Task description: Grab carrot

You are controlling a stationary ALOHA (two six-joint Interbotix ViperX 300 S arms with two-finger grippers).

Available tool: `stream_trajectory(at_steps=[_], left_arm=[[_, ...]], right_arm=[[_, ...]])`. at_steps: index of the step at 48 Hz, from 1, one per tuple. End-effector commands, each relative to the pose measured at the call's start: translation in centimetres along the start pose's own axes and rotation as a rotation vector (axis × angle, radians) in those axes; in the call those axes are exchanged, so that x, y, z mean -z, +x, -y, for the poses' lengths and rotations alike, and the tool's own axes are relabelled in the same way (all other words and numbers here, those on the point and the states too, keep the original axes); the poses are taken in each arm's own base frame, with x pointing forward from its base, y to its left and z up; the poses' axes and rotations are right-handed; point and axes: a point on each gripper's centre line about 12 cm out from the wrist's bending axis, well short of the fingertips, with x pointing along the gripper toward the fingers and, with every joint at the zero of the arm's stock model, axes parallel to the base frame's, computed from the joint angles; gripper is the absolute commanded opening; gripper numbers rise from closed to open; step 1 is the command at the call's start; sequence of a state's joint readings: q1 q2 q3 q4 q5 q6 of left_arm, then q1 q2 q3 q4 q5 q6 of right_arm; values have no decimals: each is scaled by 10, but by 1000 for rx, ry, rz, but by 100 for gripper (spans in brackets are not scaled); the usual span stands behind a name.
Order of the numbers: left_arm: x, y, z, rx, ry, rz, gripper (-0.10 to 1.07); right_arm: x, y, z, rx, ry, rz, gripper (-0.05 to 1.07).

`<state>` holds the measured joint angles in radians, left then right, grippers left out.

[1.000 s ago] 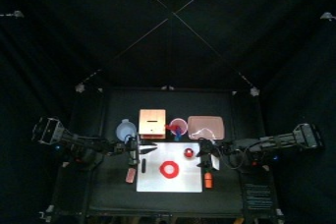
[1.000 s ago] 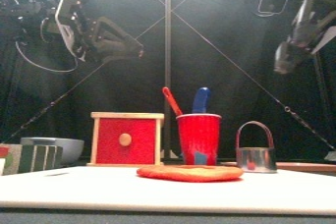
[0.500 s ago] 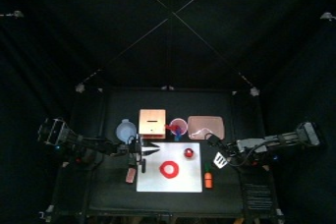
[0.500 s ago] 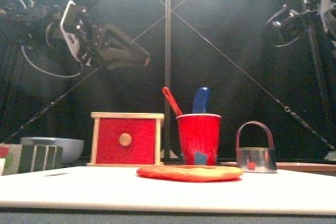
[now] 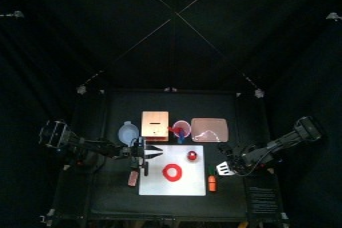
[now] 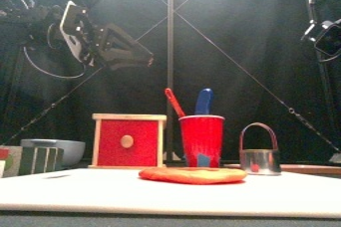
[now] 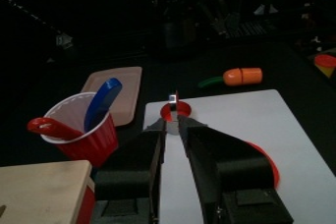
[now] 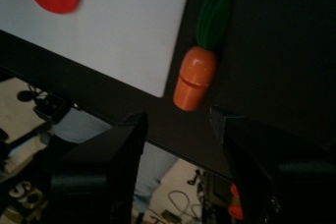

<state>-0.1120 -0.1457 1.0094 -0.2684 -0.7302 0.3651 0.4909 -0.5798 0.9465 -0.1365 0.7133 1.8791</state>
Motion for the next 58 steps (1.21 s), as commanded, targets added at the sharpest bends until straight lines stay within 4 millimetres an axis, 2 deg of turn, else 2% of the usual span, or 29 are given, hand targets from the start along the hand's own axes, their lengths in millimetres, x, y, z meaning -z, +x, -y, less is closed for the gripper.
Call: stream_trajectory(at_steps=[1,13,24,58], left_arm=[[-4,2,-2,0,13,19,62],[-6,1,0,13,33,32,62],[-5,0,0,14,33,28,62],[1,-3,3,25,38,15,62]], right_arm=[[6,6,-7,-2,5,-4,88],[21,36,1,127,68,-23,88],[22,60,4,222,67,6,88],[17,97,8,282,79,30,86]])
